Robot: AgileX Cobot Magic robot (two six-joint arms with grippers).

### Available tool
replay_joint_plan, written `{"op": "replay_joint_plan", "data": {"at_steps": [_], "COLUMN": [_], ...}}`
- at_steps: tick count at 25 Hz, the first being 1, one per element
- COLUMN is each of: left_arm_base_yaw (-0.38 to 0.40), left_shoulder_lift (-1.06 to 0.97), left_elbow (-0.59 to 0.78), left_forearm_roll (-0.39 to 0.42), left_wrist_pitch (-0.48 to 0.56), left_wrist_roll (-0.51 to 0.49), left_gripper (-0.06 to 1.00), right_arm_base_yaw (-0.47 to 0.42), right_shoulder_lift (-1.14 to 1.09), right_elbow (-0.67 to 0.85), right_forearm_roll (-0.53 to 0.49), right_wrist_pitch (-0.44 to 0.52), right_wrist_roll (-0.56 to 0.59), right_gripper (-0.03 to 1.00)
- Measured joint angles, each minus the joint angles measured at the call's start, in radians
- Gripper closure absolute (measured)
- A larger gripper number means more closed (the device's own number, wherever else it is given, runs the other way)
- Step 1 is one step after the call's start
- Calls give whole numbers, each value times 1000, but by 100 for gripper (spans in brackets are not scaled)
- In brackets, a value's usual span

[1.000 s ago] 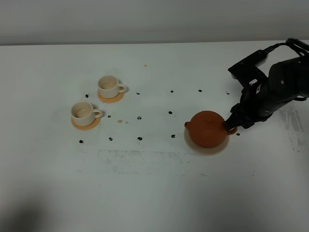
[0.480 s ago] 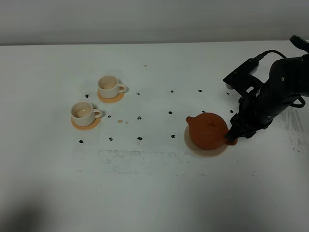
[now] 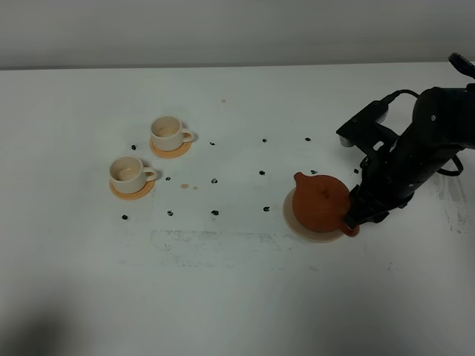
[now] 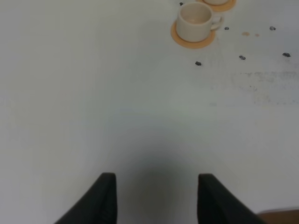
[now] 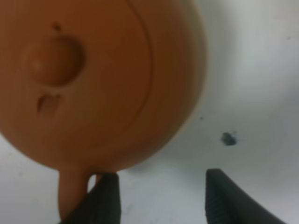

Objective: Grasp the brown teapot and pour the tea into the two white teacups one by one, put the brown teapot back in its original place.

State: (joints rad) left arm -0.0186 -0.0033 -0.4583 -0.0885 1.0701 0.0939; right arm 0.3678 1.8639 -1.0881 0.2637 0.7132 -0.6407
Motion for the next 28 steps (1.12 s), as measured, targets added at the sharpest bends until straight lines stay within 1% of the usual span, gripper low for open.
{"op": "replay_joint_plan", "data": {"at_steps": [3, 6, 9, 11, 14, 17, 19, 20, 22, 24, 28], "left_arm_base_yaw": [0, 0, 0, 0, 0, 0, 0, 0, 0, 0, 0], "left_shoulder_lift": [0, 0, 0, 0, 0, 0, 0, 0, 0, 0, 0], "left_elbow": [0, 0, 0, 0, 0, 0, 0, 0, 0, 0, 0], "left_forearm_roll": [0, 0, 0, 0, 0, 0, 0, 0, 0, 0, 0], "left_wrist_pitch": [0, 0, 0, 0, 0, 0, 0, 0, 0, 0, 0], "left_wrist_roll": [0, 0, 0, 0, 0, 0, 0, 0, 0, 0, 0], "left_gripper": [52, 52, 52, 52, 52, 52, 52, 52, 52, 52, 52], "right_arm_base_yaw": [0, 0, -2, -10, -20, -1, 41, 65, 106, 147, 229], "right_shoulder_lift": [0, -1, -21, -51, -110, -180, -228, -247, -267, -269, -253], "right_elbow": [0, 0, 0, 0, 0, 0, 0, 0, 0, 1, 1], "right_forearm_roll": [29, 30, -4, -62, -151, -179, -201, -219, -251, -279, -293], "right_wrist_pitch": [19, 22, 19, 12, 8, 12, 29, 38, 46, 53, 58], "right_wrist_roll": [-30, -32, -3, 64, 198, 325, 407, 472, 566, 628, 681], "right_gripper": [53, 53, 53, 53, 53, 53, 53, 53, 53, 53, 53]}}
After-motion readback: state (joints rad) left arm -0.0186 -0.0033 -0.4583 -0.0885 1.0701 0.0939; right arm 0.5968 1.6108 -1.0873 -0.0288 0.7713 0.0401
